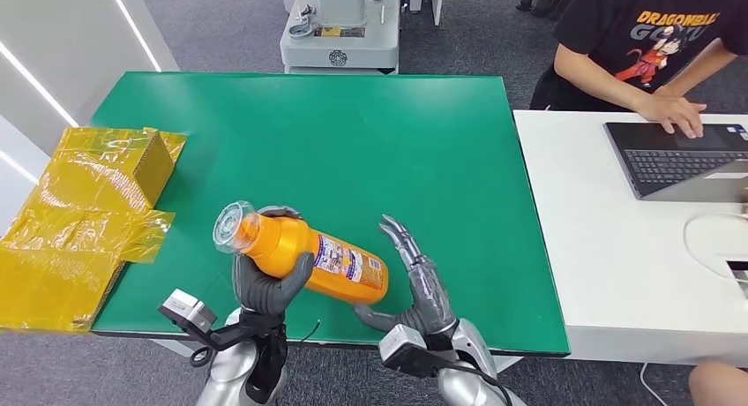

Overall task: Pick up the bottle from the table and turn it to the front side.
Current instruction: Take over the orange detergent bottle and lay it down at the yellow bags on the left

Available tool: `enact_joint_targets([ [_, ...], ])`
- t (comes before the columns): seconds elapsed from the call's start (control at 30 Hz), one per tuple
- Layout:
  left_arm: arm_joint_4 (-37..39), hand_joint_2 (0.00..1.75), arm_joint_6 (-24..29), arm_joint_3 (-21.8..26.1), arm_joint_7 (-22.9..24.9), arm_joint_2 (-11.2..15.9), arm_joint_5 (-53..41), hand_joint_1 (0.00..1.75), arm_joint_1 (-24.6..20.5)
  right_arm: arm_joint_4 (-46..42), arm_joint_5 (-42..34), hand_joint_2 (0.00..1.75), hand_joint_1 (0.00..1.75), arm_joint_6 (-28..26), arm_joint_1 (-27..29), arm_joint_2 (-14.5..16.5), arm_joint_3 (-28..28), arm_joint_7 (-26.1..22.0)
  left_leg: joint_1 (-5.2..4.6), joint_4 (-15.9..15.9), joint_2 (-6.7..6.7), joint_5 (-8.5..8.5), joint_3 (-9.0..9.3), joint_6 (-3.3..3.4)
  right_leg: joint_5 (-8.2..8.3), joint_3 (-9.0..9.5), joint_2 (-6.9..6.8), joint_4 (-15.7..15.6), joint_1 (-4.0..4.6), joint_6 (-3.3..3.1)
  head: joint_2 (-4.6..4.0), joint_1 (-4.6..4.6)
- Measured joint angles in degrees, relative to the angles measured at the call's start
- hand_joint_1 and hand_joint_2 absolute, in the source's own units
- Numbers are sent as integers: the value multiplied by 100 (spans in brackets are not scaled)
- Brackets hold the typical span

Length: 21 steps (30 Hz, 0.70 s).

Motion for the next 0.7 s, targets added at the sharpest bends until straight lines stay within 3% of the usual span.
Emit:
enact_joint_targets([
  [0.33,-262,175,370,0,0,47,-321,175,-81,-1105,-208,175,0,-415,659,2,-192,-86,0,0,0,0,0,0,0,1,-1,0,0,0,0,1],
  [0.5,-567,175,1133,-2,0,305,-1209,175,-319,-1714,-309,175,0,-664,1044,41,-214,-123,1,-2,0,0,1,0,-1,0,0,2,0,-1,0,0],
  [0.63,-607,175,1302,2,3,430,-1494,175,-411,-1864,-282,175,0,-702,1128,67,-214,-108,1,-3,0,0,1,0,-2,1,0,2,1,-3,0,0],
  [0.7,-621,175,1788,67,176,705,-2373,175,-524,-2071,-243,175,0,-615,1271,115,-214,-87,1,-4,2,1,2,-1,-3,1,1,4,1,-5,0,0],
])
